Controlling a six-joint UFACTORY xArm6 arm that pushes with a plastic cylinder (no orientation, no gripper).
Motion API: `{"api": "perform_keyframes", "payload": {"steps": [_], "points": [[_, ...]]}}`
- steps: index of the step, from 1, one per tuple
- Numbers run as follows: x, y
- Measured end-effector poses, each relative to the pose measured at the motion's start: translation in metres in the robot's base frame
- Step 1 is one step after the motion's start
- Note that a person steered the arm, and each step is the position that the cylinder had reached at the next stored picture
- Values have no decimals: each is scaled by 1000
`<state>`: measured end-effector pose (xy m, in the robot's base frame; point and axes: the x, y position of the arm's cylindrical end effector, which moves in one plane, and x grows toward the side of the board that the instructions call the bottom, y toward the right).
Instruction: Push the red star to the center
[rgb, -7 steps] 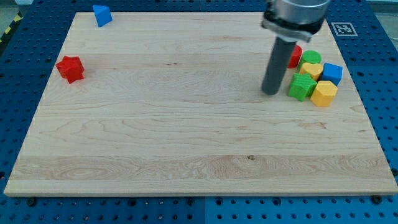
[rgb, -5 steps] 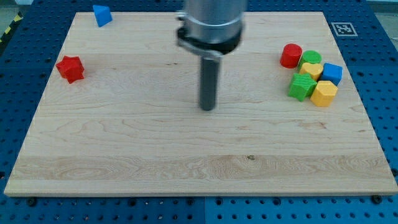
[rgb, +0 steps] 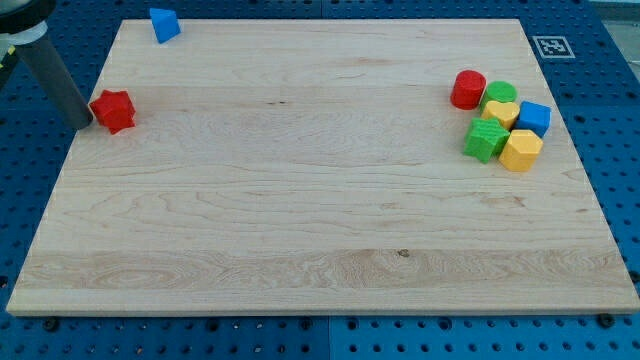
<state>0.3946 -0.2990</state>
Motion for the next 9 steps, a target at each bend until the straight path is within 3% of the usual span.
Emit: {"api": "perform_keyframes", "payload": {"steps": [4,9], "points": [[-34,114],[27,411]]}}
